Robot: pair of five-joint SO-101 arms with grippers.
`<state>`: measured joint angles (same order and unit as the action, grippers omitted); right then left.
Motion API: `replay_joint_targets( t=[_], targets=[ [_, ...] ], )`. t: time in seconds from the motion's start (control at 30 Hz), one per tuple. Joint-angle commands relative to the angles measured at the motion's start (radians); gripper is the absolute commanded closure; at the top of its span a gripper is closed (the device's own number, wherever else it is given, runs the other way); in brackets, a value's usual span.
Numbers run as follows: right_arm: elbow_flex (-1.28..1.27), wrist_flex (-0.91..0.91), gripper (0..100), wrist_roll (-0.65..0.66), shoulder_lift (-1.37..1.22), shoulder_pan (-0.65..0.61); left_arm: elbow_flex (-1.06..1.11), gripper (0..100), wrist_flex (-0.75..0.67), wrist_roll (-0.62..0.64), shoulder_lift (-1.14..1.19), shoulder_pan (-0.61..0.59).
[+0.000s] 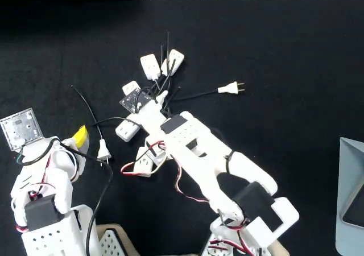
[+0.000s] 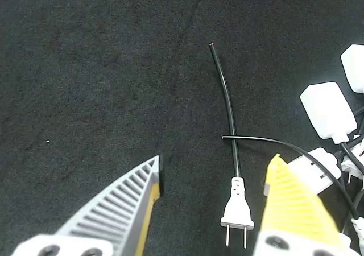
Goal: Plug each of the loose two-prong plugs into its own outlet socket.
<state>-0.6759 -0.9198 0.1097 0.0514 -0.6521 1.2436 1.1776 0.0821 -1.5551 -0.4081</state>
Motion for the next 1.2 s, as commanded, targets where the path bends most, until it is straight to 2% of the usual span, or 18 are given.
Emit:
replay_joint_targets(
  t=[0.0,0.1,0.63,0.77,1.17],
  targets=[
    [0.079,0.015,84.8,-0.029,-0.005,-0.011,-0.002,70,-0.025,-0.011,-0.005,-0.008],
    [0.081,0.014,88.7,-0.032,0.004,-0.008,-0.002,70,-0.025,-0.011,-0.005,-0.008],
    [0.091,0.018,89.6,-0.028,-0.064,-0.011,-0.002,70,-0.025,-0.011,-0.005,-0.008],
    [0.091,0.017,99.0,-0.025,-0.027,-0.009,-0.002,70,-0.025,-0.011,-0.005,-0.008],
    [0.073,-0.060,98.7,0.011,0.194,0.008,-0.002,70,-0.023,-0.011,-0.005,-0.008]
  ],
)
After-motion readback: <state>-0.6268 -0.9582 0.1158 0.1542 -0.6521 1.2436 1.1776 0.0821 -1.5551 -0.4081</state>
